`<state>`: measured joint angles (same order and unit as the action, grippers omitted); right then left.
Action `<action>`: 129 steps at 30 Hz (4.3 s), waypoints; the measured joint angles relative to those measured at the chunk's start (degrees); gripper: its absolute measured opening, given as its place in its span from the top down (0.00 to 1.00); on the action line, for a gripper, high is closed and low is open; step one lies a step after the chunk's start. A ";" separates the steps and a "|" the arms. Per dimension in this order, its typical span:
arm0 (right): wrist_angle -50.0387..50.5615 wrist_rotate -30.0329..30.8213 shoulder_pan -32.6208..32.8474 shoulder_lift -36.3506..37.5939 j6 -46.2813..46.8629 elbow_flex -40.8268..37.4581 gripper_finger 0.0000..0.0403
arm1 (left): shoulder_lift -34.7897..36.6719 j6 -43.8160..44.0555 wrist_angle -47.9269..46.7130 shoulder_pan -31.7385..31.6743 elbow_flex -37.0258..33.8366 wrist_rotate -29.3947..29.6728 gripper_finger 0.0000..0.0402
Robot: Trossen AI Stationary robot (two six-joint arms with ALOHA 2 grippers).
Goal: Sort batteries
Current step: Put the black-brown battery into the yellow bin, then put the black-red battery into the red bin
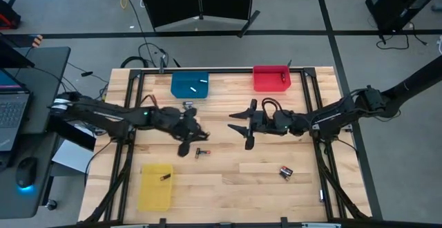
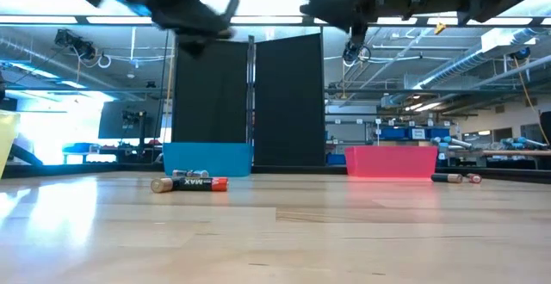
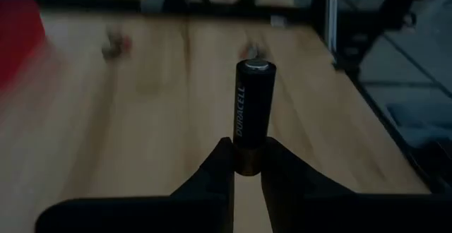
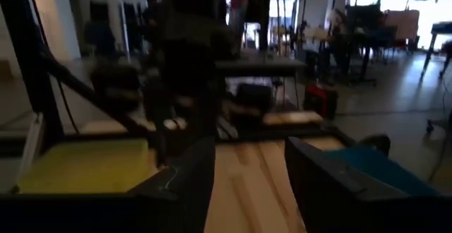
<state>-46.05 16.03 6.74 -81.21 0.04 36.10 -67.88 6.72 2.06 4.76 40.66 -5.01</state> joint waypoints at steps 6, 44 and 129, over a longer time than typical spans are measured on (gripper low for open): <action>6.54 0.04 -2.15 -0.22 3.18 -0.04 0.57 | 6.18 10.97 -21.94 9.18 0.75 4.57 0.87; 10.09 0.02 -3.14 -0.26 5.81 -0.07 0.58 | -17.77 55.33 -54.07 43.15 9.60 2.14 0.87; 95.75 -8.99 34.58 -0.22 83.29 11.06 0.72 | -6.68 -6.58 20.81 -8.46 -7.28 -10.00 0.99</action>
<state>49.71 7.04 41.32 -81.43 83.32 47.16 -74.56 0.14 22.87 -3.69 33.39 -15.02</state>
